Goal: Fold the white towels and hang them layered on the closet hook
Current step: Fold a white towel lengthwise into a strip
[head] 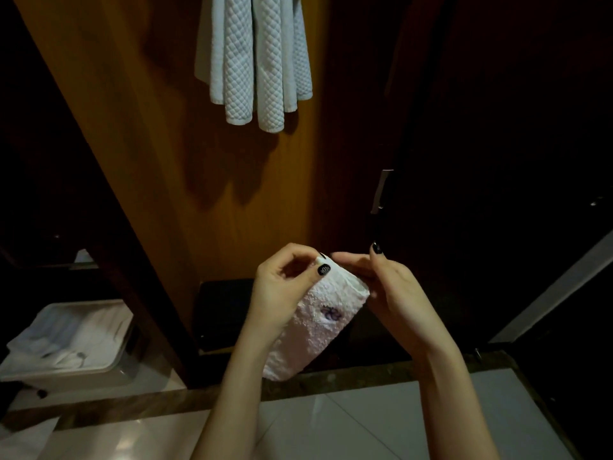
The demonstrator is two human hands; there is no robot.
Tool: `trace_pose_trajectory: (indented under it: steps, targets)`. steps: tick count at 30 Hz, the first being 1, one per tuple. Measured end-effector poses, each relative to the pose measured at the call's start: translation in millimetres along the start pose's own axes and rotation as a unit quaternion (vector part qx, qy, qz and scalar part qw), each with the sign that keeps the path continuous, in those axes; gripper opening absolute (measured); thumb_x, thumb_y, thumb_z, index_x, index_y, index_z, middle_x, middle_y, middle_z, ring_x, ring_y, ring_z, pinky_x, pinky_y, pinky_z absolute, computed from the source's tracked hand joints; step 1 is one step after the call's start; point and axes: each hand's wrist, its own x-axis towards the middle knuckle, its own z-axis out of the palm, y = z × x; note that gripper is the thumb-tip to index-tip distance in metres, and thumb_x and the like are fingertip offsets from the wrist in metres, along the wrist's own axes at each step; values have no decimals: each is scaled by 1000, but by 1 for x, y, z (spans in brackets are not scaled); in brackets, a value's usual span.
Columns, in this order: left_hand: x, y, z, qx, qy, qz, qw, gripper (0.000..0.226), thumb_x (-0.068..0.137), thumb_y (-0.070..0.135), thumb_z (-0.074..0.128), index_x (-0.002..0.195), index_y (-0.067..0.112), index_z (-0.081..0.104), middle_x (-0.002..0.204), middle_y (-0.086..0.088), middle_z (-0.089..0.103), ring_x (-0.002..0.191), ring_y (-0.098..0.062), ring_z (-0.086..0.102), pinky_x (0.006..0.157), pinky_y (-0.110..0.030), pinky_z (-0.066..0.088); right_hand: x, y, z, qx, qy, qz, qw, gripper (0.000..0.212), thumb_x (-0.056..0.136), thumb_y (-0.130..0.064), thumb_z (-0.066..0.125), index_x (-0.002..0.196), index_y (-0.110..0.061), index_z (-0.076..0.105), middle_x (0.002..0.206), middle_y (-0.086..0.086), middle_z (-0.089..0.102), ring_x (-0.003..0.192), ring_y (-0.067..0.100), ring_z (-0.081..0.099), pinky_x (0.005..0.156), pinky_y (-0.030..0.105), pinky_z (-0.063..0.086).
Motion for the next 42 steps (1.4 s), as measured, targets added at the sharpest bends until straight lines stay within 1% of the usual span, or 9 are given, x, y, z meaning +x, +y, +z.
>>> trace_pose_trajectory:
  steps: [6,12,17,21,29,33,37,39,42]
  targets:
    - [11,5,6,5,83,42,996,14,82,16,72,85,29,68,82,15,69,80,0,64,70,-13,49,-3,2,-4,-63,-20,-56,996,34,85,-16,72,118,-19,67,113,-4,72,106,12,68,80,19,54]
    - [12,12,12,-15,58,57,997,15,79,24,73,82,37,70,81,12,69,76,-3,65,67,-17,52,-2,3,-4,-95,78,-129,984,5,87,-12,71,91,-11,70,87,3,73,82,13,70,69,21,55]
    - [24,16,12,-39,60,47,996,15,84,12,71,89,19,58,78,13,69,76,-1,66,67,-15,52,12,-8,-2,-90,93,-153,980,12,90,-11,68,84,-12,58,75,-4,68,72,8,67,61,20,53]
    - [32,12,5,-13,20,18,1000,17,79,31,68,87,17,61,81,12,67,80,-1,62,71,-15,49,27,-25,-9,-46,71,-146,986,14,89,-12,69,86,-11,55,77,-1,71,72,14,69,59,24,55]
    - [33,1,-8,85,-124,-53,987,14,80,41,72,85,30,65,88,19,67,91,2,61,83,-11,43,42,-45,-23,15,47,-160,986,16,84,-14,71,86,-13,55,75,-2,71,69,15,70,57,26,54]
    - [35,2,1,88,-134,-26,987,4,84,29,72,86,31,69,95,13,70,95,-3,64,86,-18,48,48,-54,-28,42,47,-158,985,16,83,-11,69,85,-12,53,73,-4,67,66,12,66,57,25,53]
    - [40,-5,12,147,-138,-19,979,19,83,20,76,99,29,70,118,12,66,114,-2,58,96,-26,47,53,-62,-37,48,34,-142,988,14,83,-14,66,86,-12,52,74,-3,65,65,11,65,57,24,52]
    - [41,-10,17,180,-109,-5,978,5,83,20,76,86,19,72,108,12,65,107,-1,57,87,-22,43,56,-65,-40,52,31,-137,989,12,80,-16,64,84,-13,53,73,-3,65,65,11,64,57,24,53]
    - [38,-18,25,162,-80,45,982,17,84,15,73,69,18,66,78,7,59,75,-10,56,68,-21,39,60,-68,-46,70,37,-137,987,11,83,-11,64,84,-13,54,75,-2,65,66,12,65,58,23,53]
